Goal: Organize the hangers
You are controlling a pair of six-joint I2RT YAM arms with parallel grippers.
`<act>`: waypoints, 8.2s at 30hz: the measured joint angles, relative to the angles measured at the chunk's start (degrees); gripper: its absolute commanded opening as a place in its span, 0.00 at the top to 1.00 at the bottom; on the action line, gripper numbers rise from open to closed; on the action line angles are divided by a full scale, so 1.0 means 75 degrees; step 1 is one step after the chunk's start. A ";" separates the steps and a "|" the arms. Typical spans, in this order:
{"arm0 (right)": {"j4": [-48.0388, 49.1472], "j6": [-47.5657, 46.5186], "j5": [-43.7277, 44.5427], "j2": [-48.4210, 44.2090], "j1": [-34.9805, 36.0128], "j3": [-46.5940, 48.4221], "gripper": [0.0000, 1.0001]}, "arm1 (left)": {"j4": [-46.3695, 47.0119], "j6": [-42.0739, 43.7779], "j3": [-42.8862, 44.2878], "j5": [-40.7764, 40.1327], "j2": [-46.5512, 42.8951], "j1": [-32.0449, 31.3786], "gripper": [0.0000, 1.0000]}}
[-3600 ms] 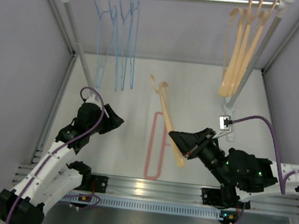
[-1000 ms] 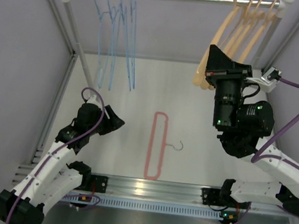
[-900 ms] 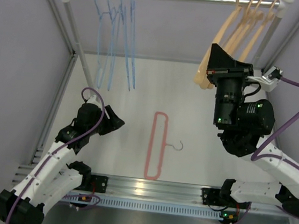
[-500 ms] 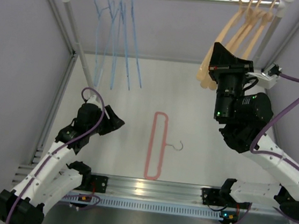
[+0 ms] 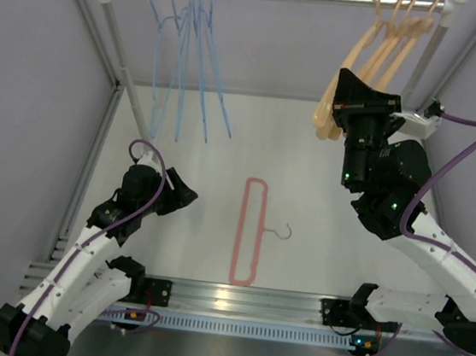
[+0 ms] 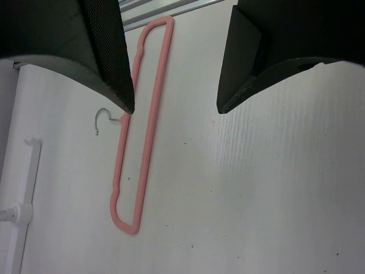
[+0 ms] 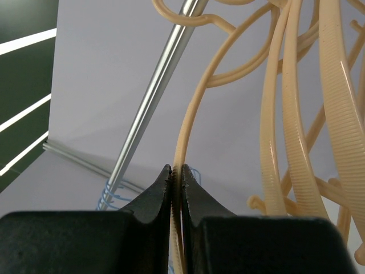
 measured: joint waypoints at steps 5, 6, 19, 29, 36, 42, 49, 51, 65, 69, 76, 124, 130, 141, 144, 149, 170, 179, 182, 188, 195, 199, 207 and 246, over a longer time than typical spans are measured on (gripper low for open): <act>-0.0105 0.0283 -0.0070 -0.0096 -0.0003 -0.0184 1.00 | -0.0026 0.0003 0.0000 0.0000 0.0000 0.0000 0.36; -0.0128 0.0318 -0.0076 -0.0122 -0.0003 -0.0248 1.00 | -0.0032 0.0003 0.0000 0.0000 -0.0003 0.0000 0.36; -0.0306 0.0685 -0.0125 -0.0495 -0.0012 -0.0603 0.76 | -0.0137 0.0006 0.0000 -0.0003 -0.0134 0.0003 0.36; -0.0460 0.0921 -0.0399 -0.1224 -0.0017 -0.0836 0.56 | -0.0152 0.0003 0.0000 0.0000 -0.0134 0.0003 0.36; -0.1172 0.1113 -0.1005 -0.1719 -0.0017 -0.0898 0.50 | -0.0157 0.0003 0.0000 0.0000 -0.0152 0.0003 0.36; -0.2675 0.0979 -0.1947 -0.1763 -0.0006 -0.0688 0.50 | -0.0163 0.0003 0.0000 0.0003 -0.0184 0.0003 0.36; -0.4368 0.0385 -0.1638 -0.1116 0.1760 -0.0277 0.50 | -0.0166 -0.0003 0.0000 0.0003 -0.0242 0.0000 0.36; -0.4736 0.0259 -0.0985 -0.0784 0.2908 -0.0277 0.50 | -0.0166 -0.0003 0.0000 0.0003 -0.0245 0.0003 0.36; -0.7898 0.3608 0.1772 0.0664 0.6100 -0.1486 0.52 | -0.0149 -0.0128 -0.0560 0.0277 -0.0213 -0.0766 0.35; -0.9393 0.5470 0.1877 0.0551 0.6254 -0.2057 0.52 | 0.0003 -0.0490 -0.0551 -0.0723 0.0294 -0.2623 0.35; -1.1386 0.8230 0.1760 -0.0428 0.6607 -0.3241 0.53 | 0.0131 -0.0988 0.0493 -0.3013 0.3144 -0.5310 0.37; -1.2327 0.9970 0.1352 -0.1361 0.7227 -0.4345 0.52 | 0.1070 -0.1326 0.2113 -0.5161 0.7245 -0.6548 1.00; -1.2327 0.9973 0.1358 -0.1556 0.7230 -0.4345 0.52 | 0.1233 -0.1343 0.1626 -0.4733 0.6665 -0.6441 1.00; -1.2327 0.9976 0.1416 -0.1542 0.7230 -0.4331 0.45 | 0.1451 -0.1343 0.0883 -0.3733 0.4331 -0.5569 1.00; -1.2208 0.9929 0.1513 -0.1460 0.7230 -0.4334 0.41 | 0.1527 -0.1343 0.0772 -0.3512 0.4074 -0.5240 1.00; -1.0847 0.8993 0.1743 -0.1469 0.7222 -0.4750 0.32 | 0.1606 -0.1343 0.0664 -0.3150 0.4054 -0.5135 1.00; -0.1784 0.3888 -0.1003 -0.0676 0.5097 -0.7466 0.40 | 0.1722 -0.1346 0.0498 -0.2649 0.3695 -0.4931 1.00; -0.1020 0.3946 -0.1215 0.0169 0.5059 -0.7420 0.65 | 0.1769 -0.1346 0.0405 -0.2509 0.3366 -0.4803 1.00; -0.0930 0.3908 -0.1166 0.0207 0.5056 -0.7370 0.91 | 0.1775 -0.1343 0.0335 -0.2448 0.3287 -0.4797 1.00; -0.1600 0.3987 -0.0691 0.0347 0.5106 -0.6706 1.00 | 0.1816 -0.1323 0.0268 -0.2515 0.2876 -0.4712 0.93; -0.3110 0.4083 -0.0128 0.0761 0.5327 -0.5520 1.00 | 0.1772 -0.1174 0.0163 -0.2567 0.2250 -0.4724 0.38; -0.5007 0.4441 0.0414 0.1437 0.5566 -0.3923 1.00 | 0.1571 -0.1160 0.0154 -0.2754 0.1682 -0.4724 0.32; -0.7886 0.5286 0.1105 0.1845 0.5657 -0.2192 1.00 | 0.1005 -0.1177 0.0154 -0.3209 0.0280 -0.4570 0.29; -0.7959 -0.4313 -0.0204 0.2836 0.1603 0.6295 1.00 | -0.0347 -0.1105 -0.0044 -0.3692 -0.1411 -0.4540 0.29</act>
